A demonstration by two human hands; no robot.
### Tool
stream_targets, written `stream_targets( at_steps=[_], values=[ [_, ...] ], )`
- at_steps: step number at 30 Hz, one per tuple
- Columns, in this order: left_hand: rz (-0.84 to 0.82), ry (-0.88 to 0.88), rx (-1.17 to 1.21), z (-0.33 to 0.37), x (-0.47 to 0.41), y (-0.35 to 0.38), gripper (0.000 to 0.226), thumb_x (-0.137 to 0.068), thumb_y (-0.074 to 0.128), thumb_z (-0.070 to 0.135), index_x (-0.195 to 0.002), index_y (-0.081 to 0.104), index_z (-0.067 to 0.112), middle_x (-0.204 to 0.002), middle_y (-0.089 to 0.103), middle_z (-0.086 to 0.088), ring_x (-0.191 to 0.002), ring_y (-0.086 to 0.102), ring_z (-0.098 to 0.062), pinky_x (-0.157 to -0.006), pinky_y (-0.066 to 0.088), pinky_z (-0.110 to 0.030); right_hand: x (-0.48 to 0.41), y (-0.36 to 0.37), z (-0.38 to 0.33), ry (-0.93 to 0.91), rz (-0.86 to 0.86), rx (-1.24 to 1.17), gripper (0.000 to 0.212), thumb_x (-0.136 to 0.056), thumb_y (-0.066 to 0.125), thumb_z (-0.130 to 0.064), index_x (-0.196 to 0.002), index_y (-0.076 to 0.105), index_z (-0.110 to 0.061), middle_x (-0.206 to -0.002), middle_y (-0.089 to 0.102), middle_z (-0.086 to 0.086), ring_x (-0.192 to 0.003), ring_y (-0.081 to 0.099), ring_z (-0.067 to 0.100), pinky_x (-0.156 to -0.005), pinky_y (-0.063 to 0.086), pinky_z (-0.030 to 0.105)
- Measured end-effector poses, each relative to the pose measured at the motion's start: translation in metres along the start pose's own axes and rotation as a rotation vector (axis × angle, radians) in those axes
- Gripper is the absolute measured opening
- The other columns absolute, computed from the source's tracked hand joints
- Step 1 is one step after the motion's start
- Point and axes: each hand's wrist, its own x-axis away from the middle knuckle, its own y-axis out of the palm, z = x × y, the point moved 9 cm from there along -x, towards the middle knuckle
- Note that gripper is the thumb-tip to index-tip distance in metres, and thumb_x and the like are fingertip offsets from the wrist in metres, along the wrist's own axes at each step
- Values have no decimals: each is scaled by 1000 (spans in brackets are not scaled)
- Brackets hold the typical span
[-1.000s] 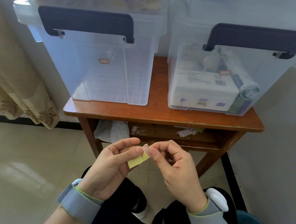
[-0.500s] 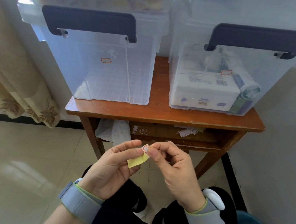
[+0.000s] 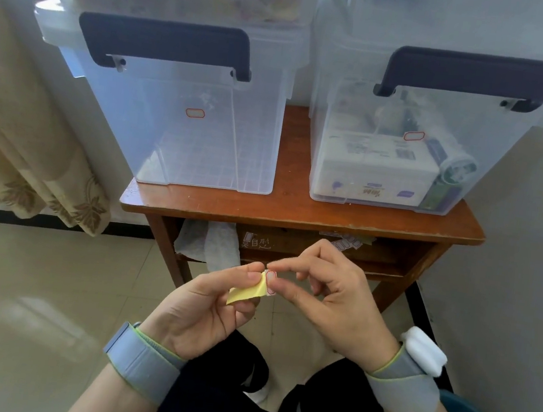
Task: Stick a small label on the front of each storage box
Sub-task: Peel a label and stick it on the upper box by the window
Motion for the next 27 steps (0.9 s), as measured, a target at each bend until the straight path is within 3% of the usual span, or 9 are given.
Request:
stream_targets(
  at_steps=[8,14,18,21,25,26,27],
  values=[
    [-16,-16,2,1,-1,1,73,-64,80,-3,-130,50,-10,-86,65,-15,-60,58,-12,-50,48,-17,-3,6,5,13,-103,60,23,-86,70,-43,-109,72,-43,-86,51,-9,-70,49,12,-60,44,18],
    [14,-10,29,1,-2,0,57,-52,87,-5,-103,63,-3,-81,61,-15,-58,55,-13,-48,47,-18,-5,3,7,27,-55,34,13,-84,73,-38,-96,76,-32,-84,54,-10,-65,48,8,-59,40,13],
    [40,9,48,7,-3,-2,58,-55,87,-3,-107,61,-1,-87,64,-15,-62,56,-12,-50,49,-18,-6,-3,5,64,8,-47,11,-83,75,-30,-93,77,-28,-82,55,-10,-64,46,8,-59,39,13],
    [110,87,43,19,-3,-7,63,-62,82,-3,-120,57,-1,-88,67,-14,-64,61,-14,-53,52,-21,-12,-14,4,130,76,-149,9,-80,73,-33,-89,76,-31,-82,60,-4,-64,48,11,-57,42,19],
    [176,257,-194,51,10,-1,45,-77,70,3,-121,61,4,-99,69,-16,-82,67,-22,-63,56,-27,-31,-28,1,191,145,-276,14,-79,76,-33,-88,80,-24,-82,69,12,-69,55,28,-65,49,35],
    [186,321,-256,63,15,1,45,-77,68,5,-121,61,5,-104,67,-17,-88,66,-25,-67,56,-30,-38,-31,-1,208,157,-315,15,-78,77,-33,-89,80,-23,-78,70,14,-66,57,28,-64,51,34],
    [199,402,-306,77,21,4,45,-77,68,6,-121,61,5,-105,64,-18,-93,64,-28,-71,57,-32,-46,-34,-5,225,168,-362,17,-77,77,-33,-89,80,-22,-69,66,12,-59,55,19,-58,49,23]
  ],
)
